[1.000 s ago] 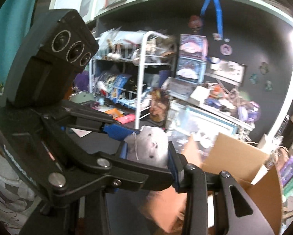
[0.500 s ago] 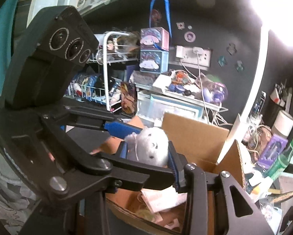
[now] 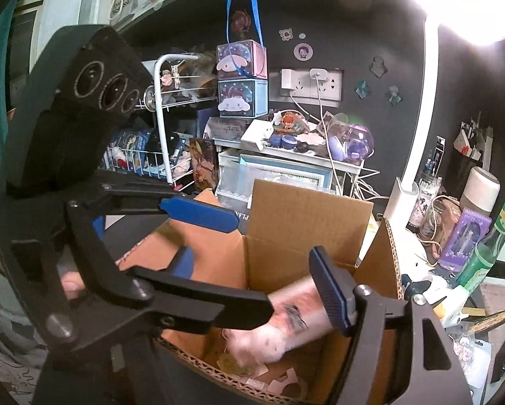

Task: Organize objects
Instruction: 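Move the left gripper back to the small white plush with brown eyes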

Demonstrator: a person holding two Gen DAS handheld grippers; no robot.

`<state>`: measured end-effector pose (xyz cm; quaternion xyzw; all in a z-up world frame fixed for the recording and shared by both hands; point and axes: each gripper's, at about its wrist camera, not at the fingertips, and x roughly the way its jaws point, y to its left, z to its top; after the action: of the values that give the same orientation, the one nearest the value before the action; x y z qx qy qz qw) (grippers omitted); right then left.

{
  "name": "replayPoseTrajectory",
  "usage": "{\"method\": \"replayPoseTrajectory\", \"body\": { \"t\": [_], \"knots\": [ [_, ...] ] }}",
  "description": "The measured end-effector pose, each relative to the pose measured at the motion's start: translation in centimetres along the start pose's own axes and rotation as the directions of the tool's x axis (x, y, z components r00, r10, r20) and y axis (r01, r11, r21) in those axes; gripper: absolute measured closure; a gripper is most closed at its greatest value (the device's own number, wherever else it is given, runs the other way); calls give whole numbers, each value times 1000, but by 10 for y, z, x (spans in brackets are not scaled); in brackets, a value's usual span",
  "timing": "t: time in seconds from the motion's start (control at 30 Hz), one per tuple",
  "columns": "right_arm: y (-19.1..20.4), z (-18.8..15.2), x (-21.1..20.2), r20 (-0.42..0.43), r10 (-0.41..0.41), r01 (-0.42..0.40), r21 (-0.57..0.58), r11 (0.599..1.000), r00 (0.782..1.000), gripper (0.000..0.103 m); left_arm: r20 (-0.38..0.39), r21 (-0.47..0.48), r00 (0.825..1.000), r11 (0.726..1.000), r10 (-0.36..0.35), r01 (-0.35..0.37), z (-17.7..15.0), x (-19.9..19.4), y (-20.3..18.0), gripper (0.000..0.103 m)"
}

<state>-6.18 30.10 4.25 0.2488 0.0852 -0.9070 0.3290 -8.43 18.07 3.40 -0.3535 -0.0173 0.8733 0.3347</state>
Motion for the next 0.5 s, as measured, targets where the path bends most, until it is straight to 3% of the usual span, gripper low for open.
{"method": "replayPoseTrajectory", "body": {
  "t": [0.5],
  "knots": [
    [20,10,-2,-13,-3,3,-8,1000,1000,32,66,-6,998,1000,-2,3,-14,-35,9,14]
  ]
}}
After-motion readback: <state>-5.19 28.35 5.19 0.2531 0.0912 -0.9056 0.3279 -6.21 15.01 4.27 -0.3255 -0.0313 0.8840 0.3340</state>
